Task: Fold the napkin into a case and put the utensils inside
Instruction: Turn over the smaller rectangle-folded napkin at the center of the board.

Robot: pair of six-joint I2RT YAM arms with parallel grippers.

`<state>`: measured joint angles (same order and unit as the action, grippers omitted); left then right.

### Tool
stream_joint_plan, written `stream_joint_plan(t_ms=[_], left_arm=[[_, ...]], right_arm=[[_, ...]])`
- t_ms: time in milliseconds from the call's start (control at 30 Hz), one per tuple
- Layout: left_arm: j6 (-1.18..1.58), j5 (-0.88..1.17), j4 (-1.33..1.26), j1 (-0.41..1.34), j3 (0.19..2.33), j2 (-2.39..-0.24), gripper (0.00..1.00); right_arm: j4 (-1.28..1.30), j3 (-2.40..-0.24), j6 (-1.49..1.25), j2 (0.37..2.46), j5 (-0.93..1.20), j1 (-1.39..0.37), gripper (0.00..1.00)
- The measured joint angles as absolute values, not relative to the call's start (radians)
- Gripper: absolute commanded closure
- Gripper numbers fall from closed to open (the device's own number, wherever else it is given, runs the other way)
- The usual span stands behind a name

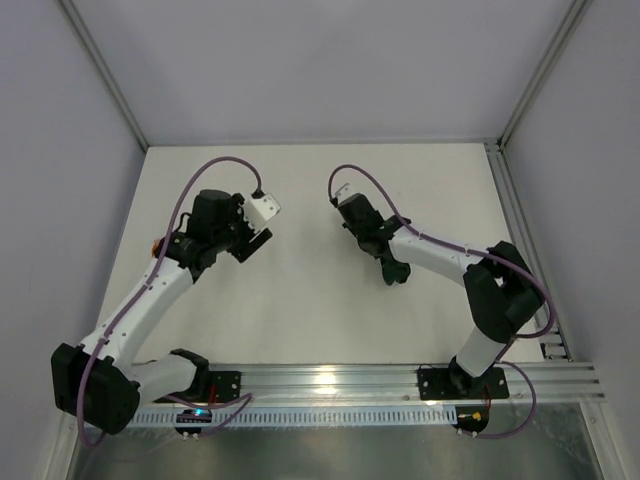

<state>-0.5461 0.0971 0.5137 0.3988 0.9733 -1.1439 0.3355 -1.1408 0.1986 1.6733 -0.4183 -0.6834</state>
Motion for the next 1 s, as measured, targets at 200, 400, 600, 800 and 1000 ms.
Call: stream_joint_plan(t_ms=[200, 400, 600, 800, 1000], left_arm=[[-0.508, 0.067, 0.513, 0.328, 0.973, -1.143, 0.29], [-0.496, 0.060, 0.513, 0.305, 0.973, -1.143, 0.29], [-0.486, 0.060, 0.514, 0.285, 0.973, -1.143, 0.29], [-0.478, 0.061, 0.514, 0.277, 0.973, -1.143, 0.28], [-0.478, 0.063, 0.514, 0.272, 0.973, -1.144, 0.29]], right_arm=[[0.306, -1.114, 0.210, 1.809, -0.774, -0.759, 0.96], [0.404, -1.251, 0.184, 2.140, -1.014, -0.958, 0.96], [0.462, -1.357, 0.133, 2.210, -1.062, -1.045, 0.58], [0.478, -1.370, 0.122, 2.168, -1.022, -1.044, 0.44], [0.419, -1.336, 0.090, 2.036, -0.756, -1.100, 0.39]])
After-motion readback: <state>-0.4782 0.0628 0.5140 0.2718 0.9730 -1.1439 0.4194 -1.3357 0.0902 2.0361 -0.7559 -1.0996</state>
